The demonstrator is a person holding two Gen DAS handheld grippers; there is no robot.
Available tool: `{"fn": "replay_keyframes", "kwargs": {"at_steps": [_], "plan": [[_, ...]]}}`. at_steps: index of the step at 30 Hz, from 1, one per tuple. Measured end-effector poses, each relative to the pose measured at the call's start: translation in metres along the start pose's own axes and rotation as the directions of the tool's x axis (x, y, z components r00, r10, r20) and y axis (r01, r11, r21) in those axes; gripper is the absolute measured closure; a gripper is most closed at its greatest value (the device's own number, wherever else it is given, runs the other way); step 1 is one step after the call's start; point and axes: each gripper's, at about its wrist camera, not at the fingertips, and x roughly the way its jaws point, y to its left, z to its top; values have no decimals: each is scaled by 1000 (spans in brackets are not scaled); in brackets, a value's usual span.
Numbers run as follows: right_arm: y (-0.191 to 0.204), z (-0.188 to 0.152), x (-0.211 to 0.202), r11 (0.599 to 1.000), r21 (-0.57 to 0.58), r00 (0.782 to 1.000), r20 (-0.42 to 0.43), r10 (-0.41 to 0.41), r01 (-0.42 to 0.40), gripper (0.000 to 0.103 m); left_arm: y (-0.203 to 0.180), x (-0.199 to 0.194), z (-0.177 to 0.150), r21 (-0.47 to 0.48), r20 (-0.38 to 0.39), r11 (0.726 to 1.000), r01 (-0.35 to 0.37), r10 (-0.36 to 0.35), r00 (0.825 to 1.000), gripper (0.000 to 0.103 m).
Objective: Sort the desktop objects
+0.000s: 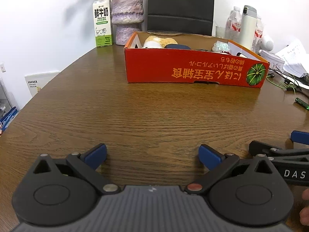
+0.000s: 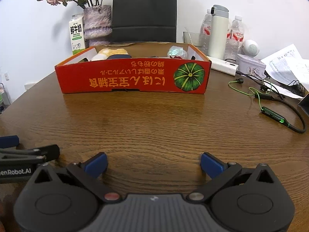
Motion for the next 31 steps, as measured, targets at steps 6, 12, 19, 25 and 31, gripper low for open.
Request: {"fn": "replay_keyframes", "kwargs": {"at_steps": [6, 12, 19, 25, 31], "plan": [[0, 0, 0, 1000, 2, 1000, 0, -2, 2, 0, -1, -1, -1, -7, 3, 1000, -10, 10, 1000, 0], [-1, 0, 0, 1000, 2, 1000, 0, -2, 2, 0, -1, 0, -2, -10, 4, 1000, -11, 11, 1000, 0], [-1, 0, 0, 1000, 2, 1000, 0, -2, 2, 0, -1, 0, -2, -10, 4, 1000, -11, 11, 1000, 0], [-1, 0, 0, 1000, 2, 1000, 0, -2, 2, 0, -1, 0, -2, -10, 4, 1000, -11, 11, 1000, 0], [-1, 0, 0, 1000, 2, 1000, 0, -2, 2, 0, -1, 0, -2, -10, 4, 1000, -11, 11, 1000, 0]]}}
